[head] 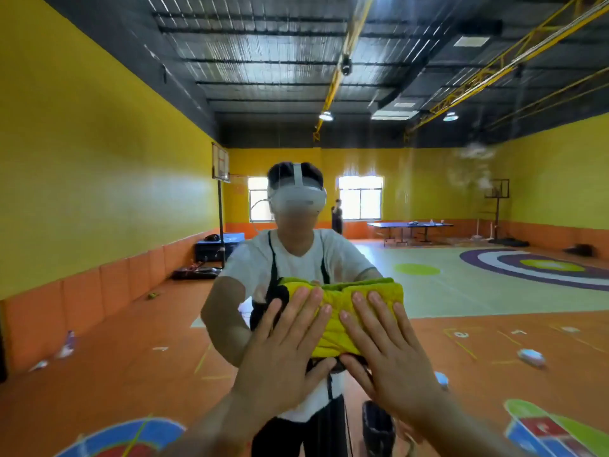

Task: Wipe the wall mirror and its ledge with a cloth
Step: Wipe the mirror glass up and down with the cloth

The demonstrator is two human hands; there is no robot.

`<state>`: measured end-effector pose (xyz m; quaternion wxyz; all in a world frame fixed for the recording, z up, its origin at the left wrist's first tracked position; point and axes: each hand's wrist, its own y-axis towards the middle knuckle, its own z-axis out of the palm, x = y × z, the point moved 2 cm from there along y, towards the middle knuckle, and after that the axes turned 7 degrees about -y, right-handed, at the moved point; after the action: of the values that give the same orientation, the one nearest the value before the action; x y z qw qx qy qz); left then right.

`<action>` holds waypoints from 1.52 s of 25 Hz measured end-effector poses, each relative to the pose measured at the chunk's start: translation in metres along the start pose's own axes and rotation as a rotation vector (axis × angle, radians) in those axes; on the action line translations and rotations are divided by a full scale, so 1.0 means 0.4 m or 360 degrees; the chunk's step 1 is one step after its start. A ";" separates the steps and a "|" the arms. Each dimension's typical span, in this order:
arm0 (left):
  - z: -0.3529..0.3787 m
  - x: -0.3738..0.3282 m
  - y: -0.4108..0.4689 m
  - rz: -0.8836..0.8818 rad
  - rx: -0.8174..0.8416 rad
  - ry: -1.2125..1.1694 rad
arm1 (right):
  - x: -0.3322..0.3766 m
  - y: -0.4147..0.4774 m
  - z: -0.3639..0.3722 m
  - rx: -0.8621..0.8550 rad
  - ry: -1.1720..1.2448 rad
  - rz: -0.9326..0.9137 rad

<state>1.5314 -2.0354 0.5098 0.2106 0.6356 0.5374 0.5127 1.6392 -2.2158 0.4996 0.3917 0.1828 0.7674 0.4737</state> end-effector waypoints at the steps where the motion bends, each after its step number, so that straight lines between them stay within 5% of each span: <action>1: 0.019 -0.021 -0.037 -0.0006 0.0011 0.0009 | 0.016 -0.038 0.010 0.0027 0.0011 -0.0007; 23: 0.520 -0.645 -1.193 0.0179 0.0457 -0.0110 | 0.531 -1.286 0.274 0.0678 0.0215 -0.0423; 29: 0.515 -0.674 -1.237 0.0258 0.0429 -0.0451 | 0.513 -1.367 0.295 0.0762 0.0403 -0.0603; 38: 0.570 -0.823 -1.131 0.0378 0.0542 -0.0417 | 0.329 -1.451 0.272 0.0748 0.0281 -0.0623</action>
<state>1.5542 -2.1159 -0.0885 0.1065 0.7818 0.5056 0.3491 1.6936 -2.3479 -0.0884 0.3543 0.0753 0.9075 0.2129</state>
